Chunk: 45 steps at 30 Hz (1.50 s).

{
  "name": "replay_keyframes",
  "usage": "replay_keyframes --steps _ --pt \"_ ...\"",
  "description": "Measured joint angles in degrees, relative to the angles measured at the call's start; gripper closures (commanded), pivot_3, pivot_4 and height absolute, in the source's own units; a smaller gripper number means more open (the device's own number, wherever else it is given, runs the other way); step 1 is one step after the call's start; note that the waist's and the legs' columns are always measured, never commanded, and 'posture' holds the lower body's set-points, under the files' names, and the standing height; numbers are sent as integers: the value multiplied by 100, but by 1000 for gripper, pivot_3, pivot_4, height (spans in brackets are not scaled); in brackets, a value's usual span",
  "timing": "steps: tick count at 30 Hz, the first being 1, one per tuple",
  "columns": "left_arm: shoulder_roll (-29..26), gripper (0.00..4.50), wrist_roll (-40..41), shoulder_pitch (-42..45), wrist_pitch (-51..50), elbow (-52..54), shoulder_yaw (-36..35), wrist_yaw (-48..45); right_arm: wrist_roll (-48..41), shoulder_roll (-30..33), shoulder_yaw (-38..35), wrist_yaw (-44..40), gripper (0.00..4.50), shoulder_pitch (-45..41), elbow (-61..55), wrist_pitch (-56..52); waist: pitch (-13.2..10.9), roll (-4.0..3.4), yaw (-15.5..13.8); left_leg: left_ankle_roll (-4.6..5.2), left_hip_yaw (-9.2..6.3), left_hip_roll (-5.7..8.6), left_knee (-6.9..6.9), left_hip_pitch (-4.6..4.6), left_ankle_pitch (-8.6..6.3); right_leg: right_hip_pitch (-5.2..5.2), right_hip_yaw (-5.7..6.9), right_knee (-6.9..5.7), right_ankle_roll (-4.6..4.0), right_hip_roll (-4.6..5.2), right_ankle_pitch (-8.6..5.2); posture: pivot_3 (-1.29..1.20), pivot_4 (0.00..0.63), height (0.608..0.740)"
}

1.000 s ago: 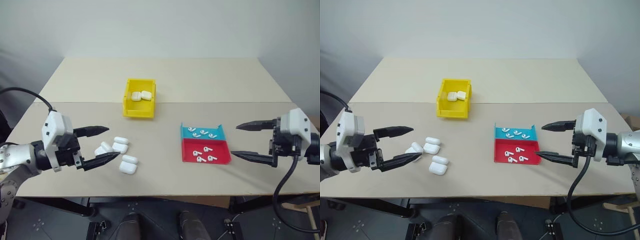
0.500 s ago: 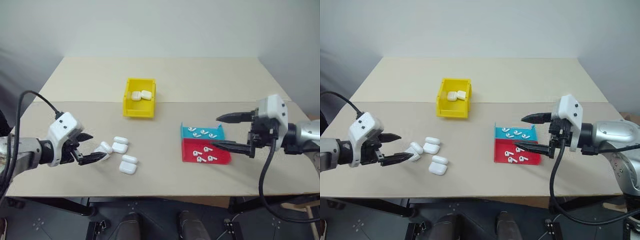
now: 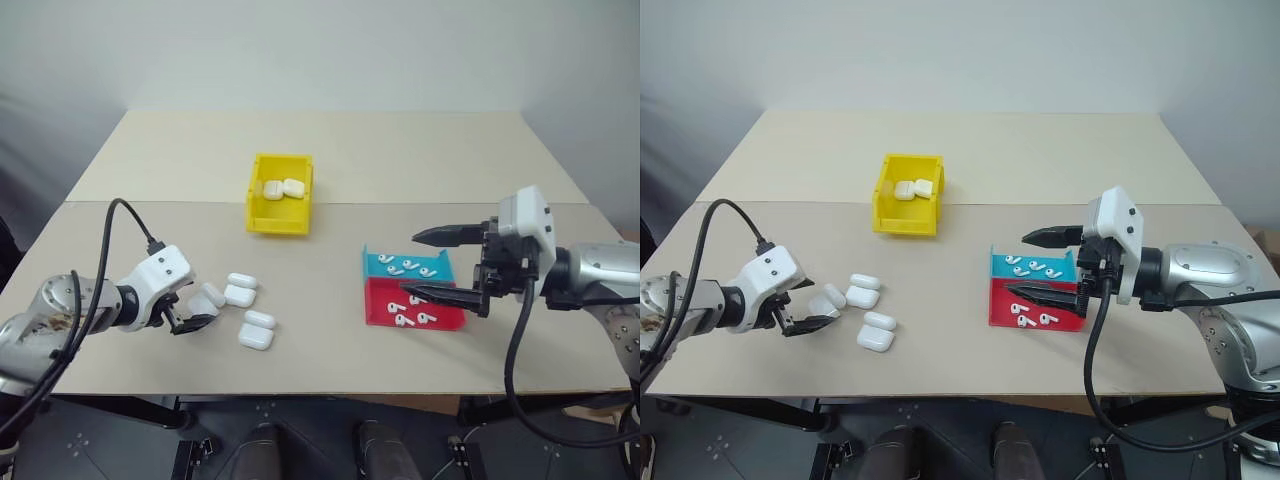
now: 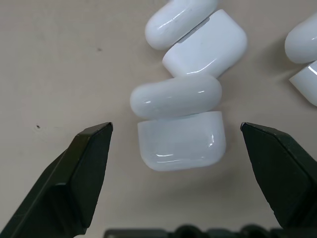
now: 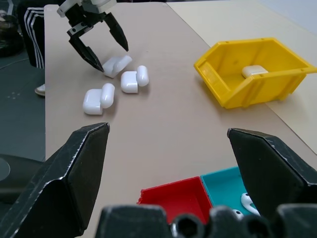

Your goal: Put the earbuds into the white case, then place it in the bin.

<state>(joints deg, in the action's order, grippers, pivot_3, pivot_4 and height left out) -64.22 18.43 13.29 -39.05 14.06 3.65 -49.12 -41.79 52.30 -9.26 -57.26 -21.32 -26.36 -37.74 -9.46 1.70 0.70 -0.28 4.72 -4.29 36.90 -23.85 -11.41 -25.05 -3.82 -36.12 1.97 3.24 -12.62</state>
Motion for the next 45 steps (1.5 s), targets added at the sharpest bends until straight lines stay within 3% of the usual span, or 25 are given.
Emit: replay_keyframes --steps 6,15,29,36,45 --pt "172 0 -437 434 253 -500 545 -400 -3 -17 -12 37 42 175 -177 0 1 1 -1 0 -3 0 1 0 0 0 -1 -8 2 -3 1 0 150 740" --pt "360 0 -1225 1776 -107 -1136 1588 -1269 -9 -25 -39 111 42 235 -288 0 6 0 -24 4 -8 4 24 3 3 15 -5 -11 38 -4 -10 0 150 740" --pt "240 0 -1661 2014 -387 -1271 1801 -2024 -16 -119 -48 291 42 333 -392 -2 9 0 62 5 -12 4 23 8 3 9 -13 -30 43 -11 -14 0 150 740" --pt "345 1579 -1744 2105 -703 -1311 1899 -2106 -10 -126 -44 350 0 332 -392 -2 9 0 47 16 -14 4 35 19 9 5 -15 -73 43 -12 -27 0 150 740" --pt "475 1579 -1748 1861 -665 -1372 1477 -1827 -10 -137 -43 385 0 335 -409 -1 9 1 50 25 -24 5 35 60 16 35 -16 -84 2 -16 -46 0 150 740"
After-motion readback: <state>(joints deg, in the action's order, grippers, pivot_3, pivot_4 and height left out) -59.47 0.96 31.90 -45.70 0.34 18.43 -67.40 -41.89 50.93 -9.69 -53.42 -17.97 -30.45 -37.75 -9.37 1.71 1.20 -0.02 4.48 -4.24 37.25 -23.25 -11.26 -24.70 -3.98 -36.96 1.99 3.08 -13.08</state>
